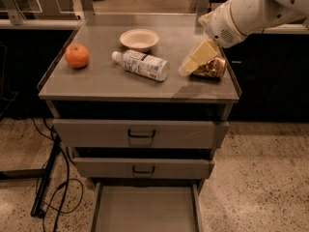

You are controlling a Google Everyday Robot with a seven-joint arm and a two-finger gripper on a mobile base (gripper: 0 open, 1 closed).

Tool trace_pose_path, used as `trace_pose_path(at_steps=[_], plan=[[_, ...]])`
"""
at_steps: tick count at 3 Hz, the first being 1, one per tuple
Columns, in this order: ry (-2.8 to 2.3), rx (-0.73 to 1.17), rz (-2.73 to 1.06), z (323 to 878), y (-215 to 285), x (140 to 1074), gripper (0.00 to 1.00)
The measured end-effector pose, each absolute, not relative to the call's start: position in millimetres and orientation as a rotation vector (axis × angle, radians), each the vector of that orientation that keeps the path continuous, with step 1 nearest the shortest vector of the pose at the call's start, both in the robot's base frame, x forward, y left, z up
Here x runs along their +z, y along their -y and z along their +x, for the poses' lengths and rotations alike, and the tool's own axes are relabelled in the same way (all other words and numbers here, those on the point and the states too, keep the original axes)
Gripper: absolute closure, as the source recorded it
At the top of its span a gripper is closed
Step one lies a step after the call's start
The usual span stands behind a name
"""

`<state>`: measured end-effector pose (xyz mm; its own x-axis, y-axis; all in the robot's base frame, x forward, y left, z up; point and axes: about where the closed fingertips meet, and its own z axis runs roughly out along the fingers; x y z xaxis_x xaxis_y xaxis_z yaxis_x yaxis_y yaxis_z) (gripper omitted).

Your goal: Place blue plastic bottle into bottom drawer

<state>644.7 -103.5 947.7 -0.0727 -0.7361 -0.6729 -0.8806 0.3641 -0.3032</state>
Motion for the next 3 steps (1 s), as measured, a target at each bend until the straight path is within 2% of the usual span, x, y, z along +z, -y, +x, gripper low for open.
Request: trace_pose_path(at_steps=[1, 3], plan=[[-1.844, 0.235, -1.413, 644.7, 103.0, 947.4, 0.00], [-1.809, 0.390, -1.456, 650.8, 45.5, 920.9, 0.00]])
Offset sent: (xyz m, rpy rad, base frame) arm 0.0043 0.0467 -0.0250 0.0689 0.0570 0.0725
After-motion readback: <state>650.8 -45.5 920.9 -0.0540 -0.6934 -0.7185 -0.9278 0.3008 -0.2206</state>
